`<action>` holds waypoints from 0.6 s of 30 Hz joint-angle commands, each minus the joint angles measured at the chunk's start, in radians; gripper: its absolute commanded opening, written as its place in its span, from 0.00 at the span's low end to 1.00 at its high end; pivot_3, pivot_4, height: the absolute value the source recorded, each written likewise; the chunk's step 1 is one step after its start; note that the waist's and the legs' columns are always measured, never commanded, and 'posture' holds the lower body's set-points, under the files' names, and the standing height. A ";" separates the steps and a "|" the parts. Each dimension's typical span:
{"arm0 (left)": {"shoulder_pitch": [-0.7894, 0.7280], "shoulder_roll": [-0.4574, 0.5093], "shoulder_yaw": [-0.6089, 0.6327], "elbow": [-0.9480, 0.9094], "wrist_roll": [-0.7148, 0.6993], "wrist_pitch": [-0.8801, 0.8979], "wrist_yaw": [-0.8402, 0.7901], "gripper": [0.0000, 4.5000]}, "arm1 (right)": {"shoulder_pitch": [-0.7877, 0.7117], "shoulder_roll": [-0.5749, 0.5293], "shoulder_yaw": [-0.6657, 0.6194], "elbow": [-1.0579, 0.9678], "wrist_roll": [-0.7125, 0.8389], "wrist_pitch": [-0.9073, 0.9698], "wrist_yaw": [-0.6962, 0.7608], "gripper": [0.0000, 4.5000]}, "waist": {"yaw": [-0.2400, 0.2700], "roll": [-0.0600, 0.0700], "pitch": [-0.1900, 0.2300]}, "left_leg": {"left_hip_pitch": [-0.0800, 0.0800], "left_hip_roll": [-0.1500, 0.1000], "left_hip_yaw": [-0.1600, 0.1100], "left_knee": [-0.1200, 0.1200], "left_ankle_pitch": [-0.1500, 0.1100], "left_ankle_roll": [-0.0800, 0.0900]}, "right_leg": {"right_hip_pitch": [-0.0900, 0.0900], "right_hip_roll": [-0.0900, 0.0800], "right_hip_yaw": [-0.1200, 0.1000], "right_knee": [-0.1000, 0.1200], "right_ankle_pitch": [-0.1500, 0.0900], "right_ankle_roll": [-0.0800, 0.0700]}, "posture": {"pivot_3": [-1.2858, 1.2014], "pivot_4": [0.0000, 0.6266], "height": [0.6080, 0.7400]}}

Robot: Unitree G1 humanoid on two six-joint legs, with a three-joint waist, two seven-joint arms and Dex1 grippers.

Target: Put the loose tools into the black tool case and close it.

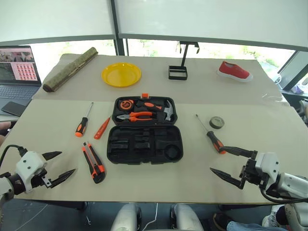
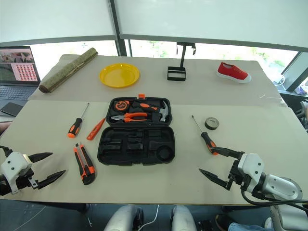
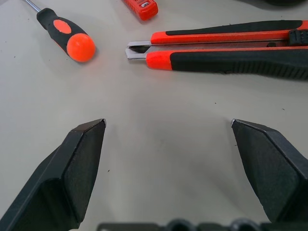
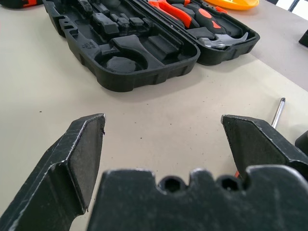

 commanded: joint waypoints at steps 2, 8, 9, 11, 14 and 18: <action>0.041 -0.032 0.127 -0.085 -0.115 0.241 0.130 1.00 | -0.035 0.087 0.030 -0.085 0.117 0.005 -0.030 0.99 | -0.002 -0.001 0.000 | 0.000 0.000 0.000 0.000 0.000 0.000 | 0.000 0.000 0.000 0.000 0.000 0.000 | 0.52 0.24 1.00; 0.148 -0.182 0.324 -0.251 -0.287 0.608 0.396 1.00 | -0.114 0.244 0.081 -0.185 0.209 -0.028 -0.077 0.99 | -0.022 0.001 0.003 | 0.002 0.003 0.000 0.000 -0.001 -0.002 | 0.000 -0.002 0.004 0.002 0.000 0.000 | 0.52 0.24 1.00; 0.154 -0.195 0.345 -0.275 -0.321 0.662 0.420 1.00 | -0.120 0.260 0.092 -0.193 0.210 -0.040 -0.071 0.99 | -0.021 0.000 0.003 | 0.003 0.002 0.000 0.000 -0.001 -0.002 | 0.001 -0.002 0.003 0.002 0.000 0.000 | 0.52 0.24 1.00; 0.163 -0.200 0.367 -0.316 -0.355 0.751 0.460 1.00 | -0.131 0.283 0.101 -0.197 0.202 -0.066 -0.064 0.99 | -0.015 -0.002 0.003 | 0.004 0.002 0.000 0.000 -0.002 -0.003 | 0.001 0.000 0.002 0.002 0.000 0.001 | 0.52 0.24 1.00; 0.132 -0.164 0.384 -0.358 -0.433 0.896 0.497 1.00 | -0.141 0.288 0.121 -0.204 0.186 -0.069 -0.067 0.99 | 0.000 -0.002 0.004 | 0.006 0.002 -0.001 0.001 -0.002 -0.003 | 0.000 0.001 0.000 0.002 0.000 0.000 | 0.52 0.24 1.00; -0.052 -0.038 0.343 -0.337 -0.500 1.059 0.543 1.00 | -0.165 0.272 0.126 -0.216 0.176 -0.055 -0.083 0.99 | 0.014 -0.003 0.004 | 0.009 0.001 -0.001 0.001 -0.002 -0.004 | 0.002 0.001 0.000 0.002 -0.001 -0.001 | 0.52 0.24 1.00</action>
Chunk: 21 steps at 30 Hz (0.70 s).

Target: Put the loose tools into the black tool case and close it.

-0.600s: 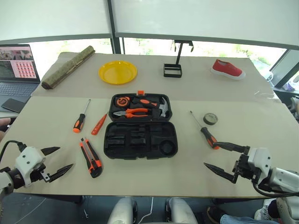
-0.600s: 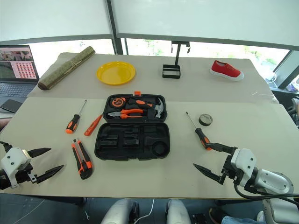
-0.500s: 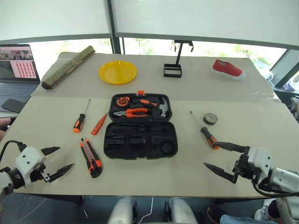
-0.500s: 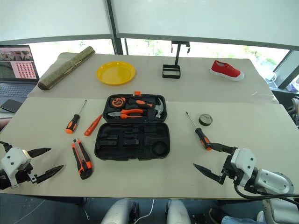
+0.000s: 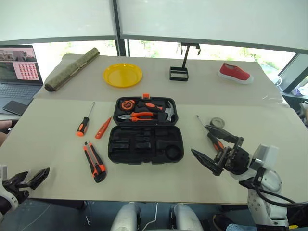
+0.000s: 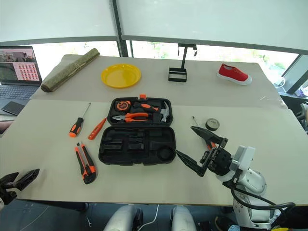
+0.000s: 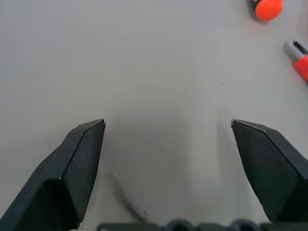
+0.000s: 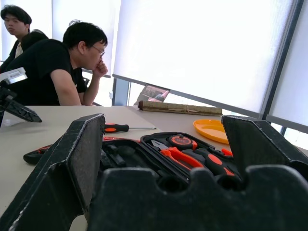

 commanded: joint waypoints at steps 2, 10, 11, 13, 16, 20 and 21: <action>-0.251 0.163 -0.088 0.009 -0.044 0.165 0.057 1.00 | -0.037 -0.034 0.000 -0.051 0.000 0.012 -0.024 0.99 | 0.004 -0.001 0.000 | 0.000 0.000 -0.001 0.000 0.001 -0.002 | 0.000 0.002 -0.001 0.001 0.000 -0.001 | 0.52 0.24 1.00; -0.850 0.200 -0.547 0.410 0.228 0.189 0.133 1.00 | -0.093 -0.044 0.041 -0.090 -0.035 0.068 -0.115 0.99 | -0.014 -0.001 0.001 | 0.000 -0.001 0.002 -0.001 0.003 -0.004 | 0.001 0.010 0.005 0.005 0.002 -0.002 | 0.52 0.24 1.00; -0.901 0.186 -0.585 0.470 0.261 0.164 0.128 1.00 | -0.096 -0.043 0.047 -0.106 -0.043 0.078 -0.136 0.99 | -0.019 -0.001 0.002 | 0.000 -0.001 0.003 -0.001 0.003 -0.005 | 0.001 0.012 0.007 0.004 0.002 -0.002 | 0.52 0.24 1.00; -0.982 0.156 -0.636 0.577 0.314 0.109 0.112 1.00 | -0.097 -0.044 0.053 -0.133 -0.056 0.093 -0.170 0.99 | -0.025 -0.002 0.002 | 0.000 0.000 0.005 -0.002 0.002 -0.005 | -0.001 0.014 0.010 0.004 0.002 -0.002 | 0.52 0.24 1.00; -1.047 0.129 -0.706 0.685 0.371 0.085 0.059 1.00 | -0.092 -0.050 0.049 -0.160 -0.062 0.110 -0.206 0.99 | -0.028 -0.003 0.003 | -0.001 0.001 0.008 -0.002 0.002 -0.005 | -0.003 0.015 0.013 0.004 0.002 -0.002 | 0.52 0.24 1.00; -1.080 0.118 -0.747 0.764 0.422 0.067 0.011 0.84 | -0.080 -0.061 0.033 -0.176 -0.060 0.119 -0.225 1.00 | -0.029 -0.004 0.003 | -0.002 0.001 0.011 -0.002 0.001 -0.003 | -0.004 0.015 0.016 0.004 0.002 -0.001 | 0.52 0.24 1.00; -1.079 0.120 -0.757 0.768 0.428 0.076 -0.013 0.75 | -0.077 -0.064 0.029 -0.179 -0.058 0.121 -0.229 1.00 | -0.029 -0.004 0.003 | -0.002 0.001 0.011 -0.002 0.001 -0.003 | -0.004 0.014 0.017 0.005 0.002 -0.001 | 0.52 0.24 1.00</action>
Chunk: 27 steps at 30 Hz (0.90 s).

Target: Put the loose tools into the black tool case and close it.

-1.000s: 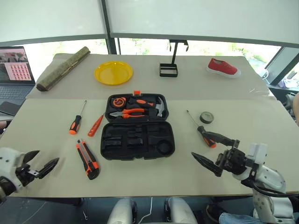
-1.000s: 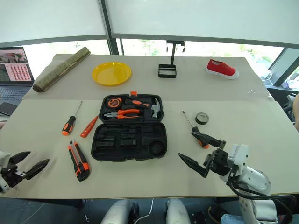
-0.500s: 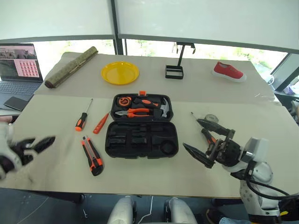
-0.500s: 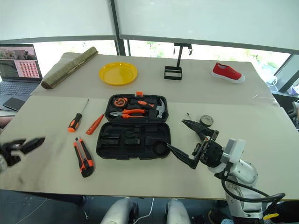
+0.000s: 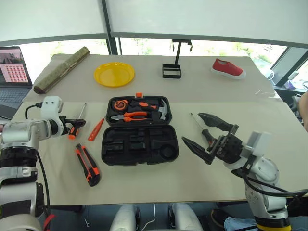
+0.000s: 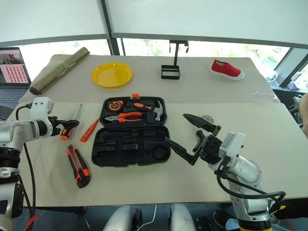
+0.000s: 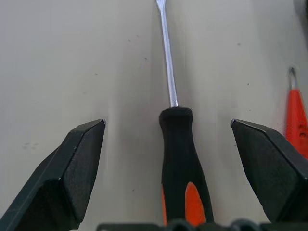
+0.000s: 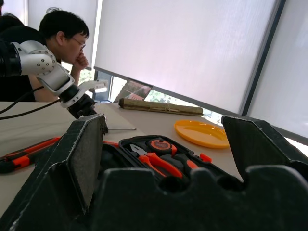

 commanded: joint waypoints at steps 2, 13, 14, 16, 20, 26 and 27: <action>-0.003 0.020 -0.037 0.035 0.052 0.006 -0.102 0.60 | 0.007 -0.024 -0.037 -0.047 0.013 0.006 -0.021 1.00 | 0.000 0.000 0.000 | 0.000 0.000 0.001 0.000 0.000 0.000 | 0.000 0.000 0.001 0.000 0.000 0.001 | 0.52 0.24 1.00; 0.014 0.037 0.129 0.037 0.025 -0.634 -0.400 0.15 | 0.006 -0.084 -0.081 -0.063 0.045 0.054 -0.034 1.00 | 0.001 -0.003 0.000 | -0.006 0.001 0.003 0.002 0.000 0.000 | -0.010 -0.001 0.004 0.004 0.001 0.000 | 0.52 0.24 1.00; 0.011 0.032 0.119 0.007 0.017 -0.670 -0.464 0.15 | 0.008 -0.093 -0.089 -0.067 0.050 0.065 -0.040 1.00 | 0.007 -0.003 0.000 | -0.011 0.001 0.003 0.004 0.000 0.000 | -0.013 -0.001 0.004 0.005 0.002 0.000 | 0.52 0.24 1.00; 0.015 0.030 0.072 -0.096 0.002 -0.703 -0.598 0.15 | 0.021 -0.118 -0.109 -0.080 0.069 0.094 -0.043 1.00 | 0.021 -0.003 0.000 | -0.013 0.001 0.003 0.006 0.000 0.001 | -0.014 -0.002 0.003 0.004 0.003 0.001 | 0.52 0.24 1.00; -0.010 0.025 -0.160 -0.295 0.111 -0.759 -0.830 0.15 | 0.041 -0.167 -0.149 -0.116 0.100 0.172 -0.068 1.00 | 0.031 -0.003 0.000 | -0.014 -0.001 0.004 0.008 -0.002 0.005 | -0.011 -0.003 0.003 -0.001 0.005 0.004 | 0.52 0.24 1.00; -0.048 -0.038 -0.339 -0.369 0.271 -0.750 -0.834 0.15 | 0.046 -0.170 -0.128 -0.186 0.105 0.242 -0.121 1.00 | 0.016 -0.003 0.000 | -0.015 0.000 0.007 0.011 -0.003 0.007 | -0.012 0.002 0.006 -0.001 0.005 0.005 | 0.52 0.24 1.00; -0.050 -0.047 -0.355 -0.364 0.296 -0.752 -0.821 0.15 | 0.050 -0.167 -0.123 -0.197 0.104 0.249 -0.128 1.00 | 0.011 -0.003 0.000 | -0.015 0.000 0.007 0.011 -0.003 0.007 | -0.012 0.003 0.007 -0.001 0.005 0.005 | 0.52 0.24 1.00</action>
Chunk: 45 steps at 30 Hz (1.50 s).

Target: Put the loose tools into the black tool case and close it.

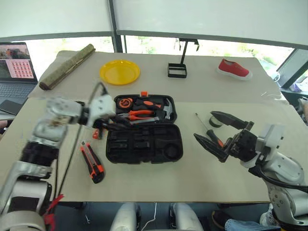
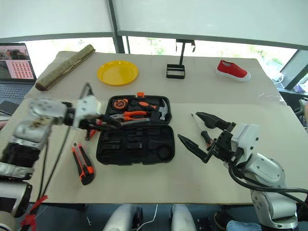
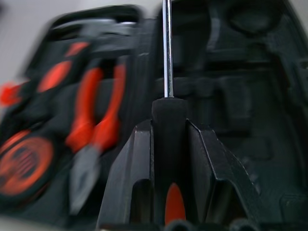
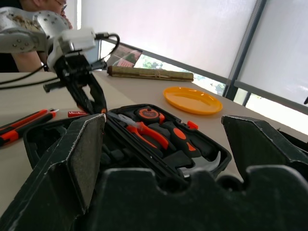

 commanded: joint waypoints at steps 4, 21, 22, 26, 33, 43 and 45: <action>-0.041 -0.026 -0.063 0.019 0.150 -0.017 0.062 0.15 | 0.024 0.018 0.006 -0.106 0.017 0.039 -0.051 1.00 | -0.006 0.000 0.000 | 0.000 0.000 -0.001 0.000 0.000 0.000 | 0.000 0.001 0.000 0.001 0.000 -0.001 | 0.52 0.24 1.00; -0.100 -0.108 -0.100 0.047 0.296 0.031 0.132 0.15 | 0.062 0.025 0.001 -0.114 0.064 0.052 -0.039 1.00 | 0.008 0.000 0.000 | -0.003 0.000 -0.001 0.008 -0.001 0.003 | 0.001 -0.002 -0.001 0.001 0.001 0.003 | 0.52 0.24 1.00; -0.103 -0.108 -0.105 0.045 0.308 0.036 0.134 0.15 | 0.062 0.025 0.003 -0.115 0.068 0.055 -0.040 1.00 | 0.009 0.000 0.000 | -0.003 0.000 -0.001 0.008 -0.001 0.003 | 0.001 -0.002 -0.001 0.001 0.001 0.003 | 0.52 0.24 1.00; -0.090 -0.107 -0.118 0.008 0.316 0.042 0.106 0.24 | 0.055 0.030 0.017 -0.123 0.076 0.072 -0.046 1.00 | 0.009 0.000 0.000 | -0.002 0.000 -0.001 0.009 -0.001 0.003 | 0.002 -0.001 -0.001 0.002 0.001 0.003 | 0.52 0.24 1.00; -0.075 -0.129 -0.063 0.016 0.266 -0.019 0.128 0.77 | 0.059 0.034 0.024 -0.136 0.078 0.080 -0.056 1.00 | 0.013 0.001 0.000 | -0.002 0.000 -0.002 0.010 -0.001 0.003 | 0.003 -0.002 0.000 0.002 0.001 0.003 | 0.52 0.24 1.00; -0.052 -0.203 0.156 0.165 0.001 -0.058 0.117 0.83 | 0.093 0.029 0.003 -0.136 0.075 0.078 -0.052 1.00 | 0.003 0.001 -0.001 | -0.003 0.000 -0.002 0.010 -0.002 0.003 | 0.002 -0.001 0.000 0.003 0.001 0.004 | 0.52 0.24 1.00; -0.022 -0.217 0.172 0.227 -0.019 -0.111 0.100 0.66 | 0.075 0.028 0.025 -0.144 0.066 0.085 -0.056 1.00 | 0.001 0.001 -0.001 | -0.002 0.000 -0.002 0.010 -0.002 0.003 | 0.002 -0.001 0.000 0.003 0.001 0.004 | 0.52 0.24 1.00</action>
